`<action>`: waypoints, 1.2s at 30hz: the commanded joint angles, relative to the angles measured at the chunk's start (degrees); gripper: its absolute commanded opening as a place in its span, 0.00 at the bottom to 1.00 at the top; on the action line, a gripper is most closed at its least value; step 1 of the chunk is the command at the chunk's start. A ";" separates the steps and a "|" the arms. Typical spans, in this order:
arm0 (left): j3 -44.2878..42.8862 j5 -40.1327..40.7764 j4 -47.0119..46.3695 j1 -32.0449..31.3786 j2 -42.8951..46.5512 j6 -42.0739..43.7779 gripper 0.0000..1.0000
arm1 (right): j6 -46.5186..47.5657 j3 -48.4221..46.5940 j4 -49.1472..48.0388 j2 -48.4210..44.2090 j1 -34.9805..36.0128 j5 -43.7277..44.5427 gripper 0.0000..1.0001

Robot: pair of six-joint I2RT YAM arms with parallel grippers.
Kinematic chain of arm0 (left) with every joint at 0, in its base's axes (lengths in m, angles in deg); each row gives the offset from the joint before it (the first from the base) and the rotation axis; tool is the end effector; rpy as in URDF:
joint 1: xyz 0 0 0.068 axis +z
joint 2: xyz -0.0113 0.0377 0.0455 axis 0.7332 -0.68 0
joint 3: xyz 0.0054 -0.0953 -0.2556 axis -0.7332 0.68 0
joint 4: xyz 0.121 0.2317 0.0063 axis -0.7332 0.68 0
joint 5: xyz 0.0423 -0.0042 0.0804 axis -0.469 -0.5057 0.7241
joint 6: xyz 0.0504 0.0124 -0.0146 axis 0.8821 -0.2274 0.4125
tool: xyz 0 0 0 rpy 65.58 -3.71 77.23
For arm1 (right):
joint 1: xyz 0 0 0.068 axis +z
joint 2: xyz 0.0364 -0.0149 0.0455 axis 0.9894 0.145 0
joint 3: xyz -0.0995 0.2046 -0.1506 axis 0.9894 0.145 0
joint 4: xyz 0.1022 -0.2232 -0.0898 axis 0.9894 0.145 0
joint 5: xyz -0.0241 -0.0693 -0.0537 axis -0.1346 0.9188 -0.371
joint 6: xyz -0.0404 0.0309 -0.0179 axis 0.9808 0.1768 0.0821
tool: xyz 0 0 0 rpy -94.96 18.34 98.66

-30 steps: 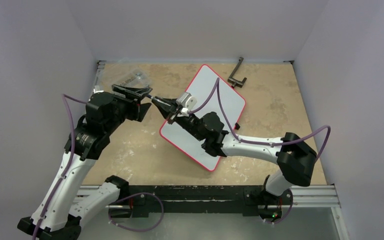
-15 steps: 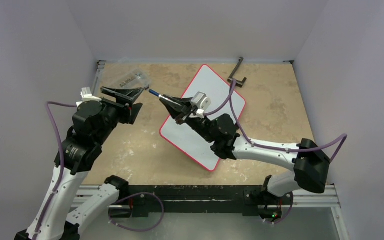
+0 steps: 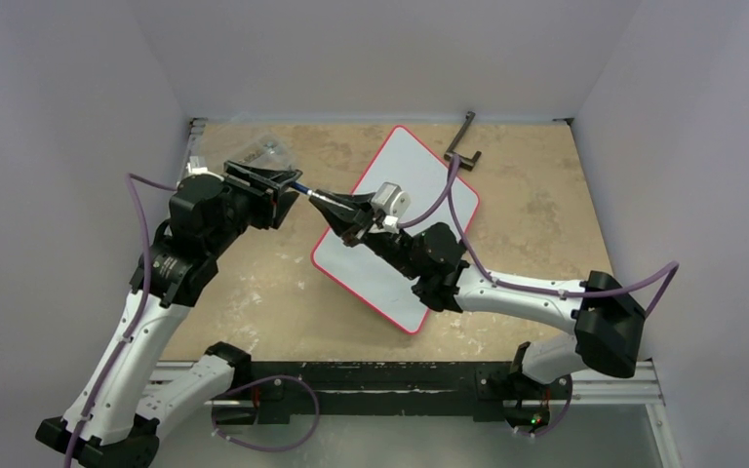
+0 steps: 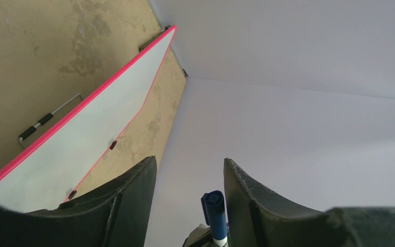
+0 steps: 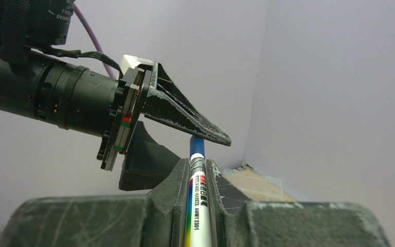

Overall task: Write a sentence on the whiteboard
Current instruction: Open the pen cap from the whiteboard marker.

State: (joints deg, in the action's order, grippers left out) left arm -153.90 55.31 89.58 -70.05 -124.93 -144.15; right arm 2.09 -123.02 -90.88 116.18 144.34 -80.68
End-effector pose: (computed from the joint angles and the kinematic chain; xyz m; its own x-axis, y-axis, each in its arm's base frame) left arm 0.1578 -0.0651 0.4097 -0.3691 -0.9279 -0.0533 -0.2532 0.1555 -0.9548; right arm 0.1496 0.2835 0.3674 0.3076 0.3858 -0.8698 -0.8306 0.5549 -0.0477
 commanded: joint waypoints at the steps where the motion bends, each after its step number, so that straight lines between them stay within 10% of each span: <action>1: -0.80 -1.78 -3.77 0.13 0.32 -0.10 0.47 | -0.57 -0.48 -1.61 1.08 0.17 -1.44 0.00; 9: -0.13 -1.78 -3.04 0.13 1.06 -0.69 0.41 | 0.12 -1.16 -1.93 2.90 0.19 -0.57 0.00; 18: 0.90 -3.06 -3.68 0.13 1.35 -1.43 0.00 | -0.10 -1.05 -1.87 3.36 0.18 -0.38 0.00; 36: 7.14 4.78 -2.82 0.13 6.53 -6.66 0.00 | -13.28 7.31 -12.57 2.27 0.17 0.67 0.00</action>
State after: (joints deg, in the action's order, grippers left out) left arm -147.69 54.96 89.08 -70.47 -119.64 -149.73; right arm -6.39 -118.03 -97.90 119.52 144.47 -81.44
